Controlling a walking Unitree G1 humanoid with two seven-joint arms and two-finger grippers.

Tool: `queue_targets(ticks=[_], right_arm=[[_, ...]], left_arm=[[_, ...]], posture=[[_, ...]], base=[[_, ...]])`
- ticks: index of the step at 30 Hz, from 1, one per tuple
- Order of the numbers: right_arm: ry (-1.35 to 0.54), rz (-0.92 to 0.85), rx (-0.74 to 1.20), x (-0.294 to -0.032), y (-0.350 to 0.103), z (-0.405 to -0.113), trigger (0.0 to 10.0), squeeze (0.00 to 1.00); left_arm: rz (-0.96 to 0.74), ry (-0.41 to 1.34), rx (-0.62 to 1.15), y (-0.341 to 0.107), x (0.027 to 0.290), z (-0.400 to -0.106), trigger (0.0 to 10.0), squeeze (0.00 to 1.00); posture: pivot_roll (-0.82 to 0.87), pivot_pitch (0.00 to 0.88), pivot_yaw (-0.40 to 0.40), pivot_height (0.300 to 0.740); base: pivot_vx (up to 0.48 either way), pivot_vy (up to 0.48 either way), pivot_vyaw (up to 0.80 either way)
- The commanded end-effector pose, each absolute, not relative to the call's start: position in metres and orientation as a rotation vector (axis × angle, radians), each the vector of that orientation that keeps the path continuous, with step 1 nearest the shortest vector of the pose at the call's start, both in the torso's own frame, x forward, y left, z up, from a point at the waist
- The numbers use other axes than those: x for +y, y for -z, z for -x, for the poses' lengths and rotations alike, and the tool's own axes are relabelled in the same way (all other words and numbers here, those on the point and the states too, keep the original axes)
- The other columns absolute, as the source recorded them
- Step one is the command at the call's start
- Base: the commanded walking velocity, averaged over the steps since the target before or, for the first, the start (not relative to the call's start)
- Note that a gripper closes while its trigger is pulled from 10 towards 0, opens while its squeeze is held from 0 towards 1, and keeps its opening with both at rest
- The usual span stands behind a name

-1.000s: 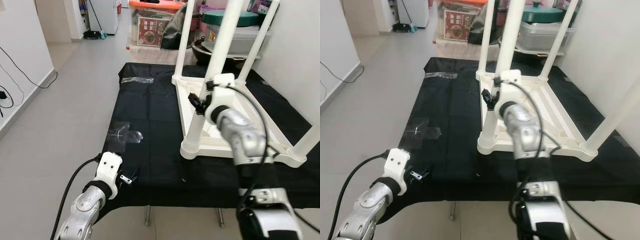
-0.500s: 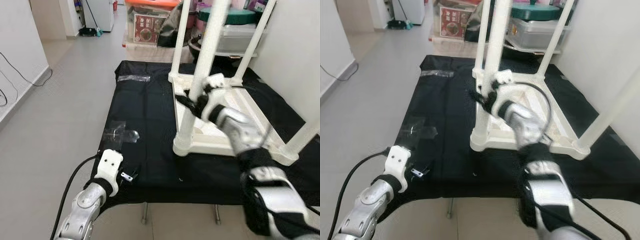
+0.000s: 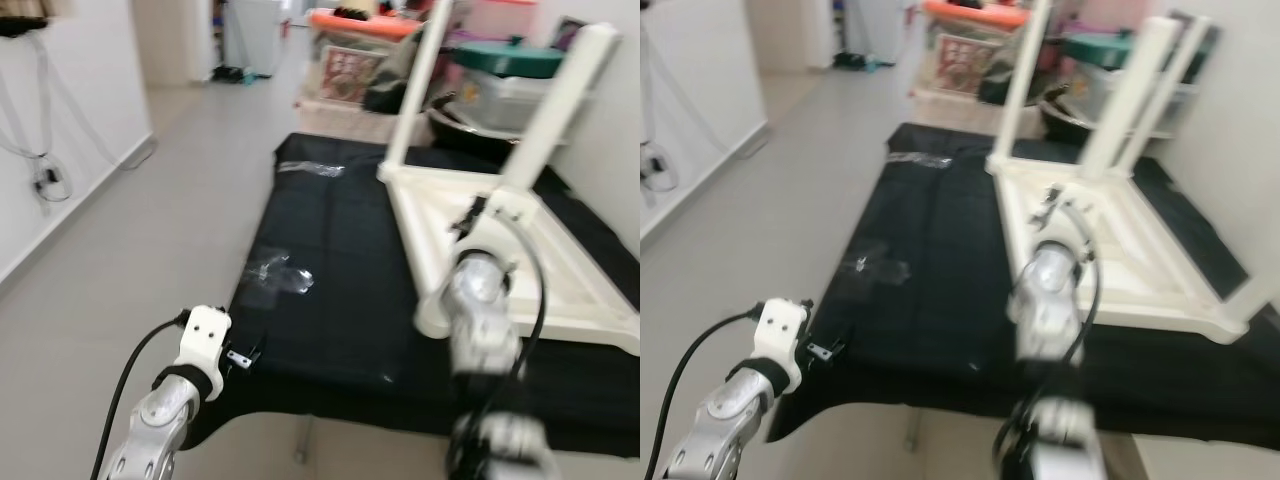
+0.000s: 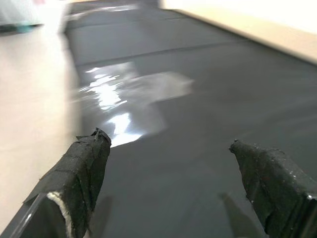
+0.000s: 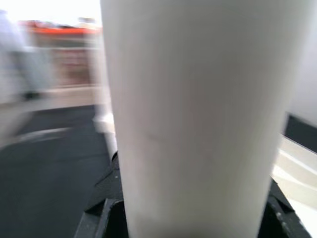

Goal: Building children table

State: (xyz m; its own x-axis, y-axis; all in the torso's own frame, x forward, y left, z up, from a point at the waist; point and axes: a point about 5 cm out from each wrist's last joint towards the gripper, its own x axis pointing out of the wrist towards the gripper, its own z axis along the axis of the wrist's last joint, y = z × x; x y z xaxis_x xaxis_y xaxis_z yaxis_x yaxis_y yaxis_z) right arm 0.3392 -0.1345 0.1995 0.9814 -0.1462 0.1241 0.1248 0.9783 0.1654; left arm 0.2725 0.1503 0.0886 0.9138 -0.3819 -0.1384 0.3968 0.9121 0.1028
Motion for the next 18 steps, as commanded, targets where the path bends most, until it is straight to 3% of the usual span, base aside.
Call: queue_targets(ticks=[1,5,6,7,8,9,15,16,17,18], right_arm=[[-0.075,-0.204,-0.105,-0.102,-0.195,-0.336,10.0,1.0],[-0.284,-0.173,-0.142,-0.104,-0.216,-0.34,10.0,1.0],[-0.487,-0.084,-0.156,-0.111,-0.226,-0.342,10.0,0.0],[-0.783,0.065,-0.139,-0.127,-0.228,-0.338,10.0,0.0],[-0.783,0.065,-0.139,-0.127,-0.228,-0.338,10.0,0.0],[-0.904,0.14,-0.112,-0.136,-0.22,-0.33,10.0,0.0],[-0.927,0.201,0.031,-0.146,-0.199,-0.354,10.0,0.0],[-0.869,0.172,0.048,-0.134,-0.196,-0.367,3.8,0.0],[-0.869,0.172,0.048,-0.134,-0.196,-0.367,3.8,0.0],[-0.842,0.158,0.055,-0.13,-0.195,-0.371,0.0,0.0]], left_arm=[[-0.127,0.423,0.128,-0.086,0.148,-0.27,10.0,0.0],[-0.125,0.426,0.121,-0.088,0.149,-0.272,10.0,0.0],[-0.122,0.425,0.116,-0.089,0.149,-0.273,10.0,0.0],[-0.117,0.423,0.113,-0.089,0.149,-0.273,10.0,0.0],[-0.117,0.423,0.113,-0.089,0.149,-0.273,10.0,0.0],[-0.117,0.423,0.114,-0.088,0.148,-0.273,10.0,0.0],[-0.114,0.424,0.11,-0.089,0.147,-0.273,10.0,0.0],[-0.116,0.418,0.107,-0.09,0.148,-0.274,10.0,0.0],[-0.116,0.418,0.107,-0.09,0.148,-0.274,10.0,0.0],[-0.116,0.416,0.106,-0.09,0.148,-0.274,10.0,0.0]], posture=[[0.03,0.0,-0.106,0.74],[0.02,0.0,-0.098,0.74],[0.02,0.0,-0.101,0.74],[0.02,0.0,-0.107,0.74],[0.02,0.0,-0.107,0.74],[0.02,0.0,-0.107,0.74],[0.04,0.0,-0.124,0.74],[0.05,0.0,-0.131,0.74],[0.05,0.0,-0.131,0.74],[0.05,0.0,-0.131,0.74]], base=[[0.0,0.0,0.0],[0.0,0.0,0.0],[0.0,0.0,0.0],[0.0,0.0,0.0],[0.0,0.0,0.0],[0.0,0.0,0.0],[0.0,0.0,0.0],[0.0,0.0,0.0],[0.0,0.0,0.0],[0.0,0.0,0.0]])
